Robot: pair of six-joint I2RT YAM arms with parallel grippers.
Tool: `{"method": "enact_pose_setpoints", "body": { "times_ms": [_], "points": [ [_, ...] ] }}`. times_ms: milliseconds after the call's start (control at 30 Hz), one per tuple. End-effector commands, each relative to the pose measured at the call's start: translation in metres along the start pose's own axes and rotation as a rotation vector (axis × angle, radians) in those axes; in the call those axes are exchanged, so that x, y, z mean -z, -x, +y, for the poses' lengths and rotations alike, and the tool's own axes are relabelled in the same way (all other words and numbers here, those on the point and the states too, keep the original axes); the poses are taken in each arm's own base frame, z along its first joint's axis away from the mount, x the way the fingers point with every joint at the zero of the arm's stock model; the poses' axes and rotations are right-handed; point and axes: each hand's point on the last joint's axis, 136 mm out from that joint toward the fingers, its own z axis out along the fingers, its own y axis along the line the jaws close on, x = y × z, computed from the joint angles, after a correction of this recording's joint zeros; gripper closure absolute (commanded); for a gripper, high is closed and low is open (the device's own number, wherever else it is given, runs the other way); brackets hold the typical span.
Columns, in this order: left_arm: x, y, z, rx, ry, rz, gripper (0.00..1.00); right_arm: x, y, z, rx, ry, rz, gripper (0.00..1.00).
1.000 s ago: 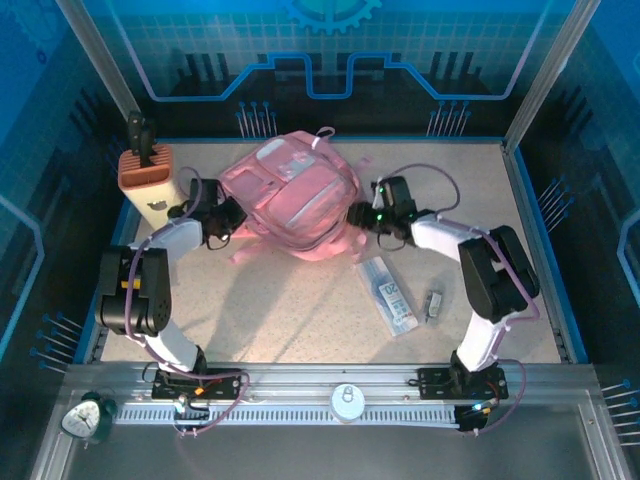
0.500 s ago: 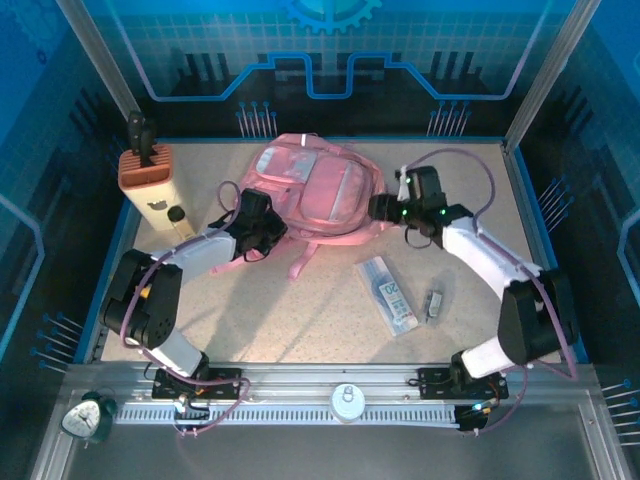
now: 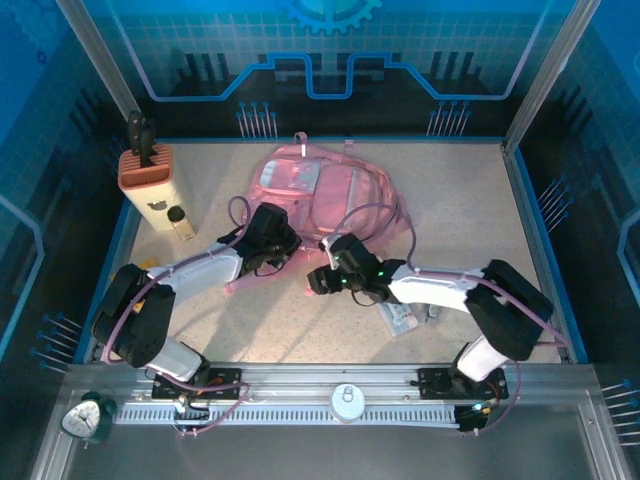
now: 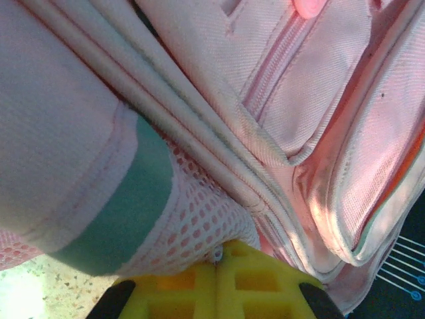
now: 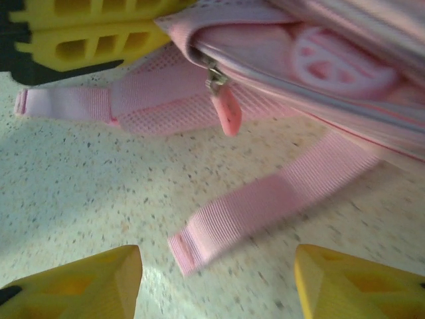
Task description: Pack the student bag
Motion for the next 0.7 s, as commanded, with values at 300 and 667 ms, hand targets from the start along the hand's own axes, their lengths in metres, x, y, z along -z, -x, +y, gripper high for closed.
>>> {"method": "enact_pose_setpoints", "body": {
  "times_ms": [300, 667],
  "points": [
    [0.013, -0.022, -0.018, 0.015, -0.116, 0.071, 1.00, -0.033, 0.049, -0.013, 0.053, -0.139, -0.326, 0.49],
    [0.012, -0.024, -0.016, -0.001, -0.107, 0.074, 1.00, -0.035, 0.061, -0.006, 0.148, -0.140, -0.403, 0.81]
  ]
}}
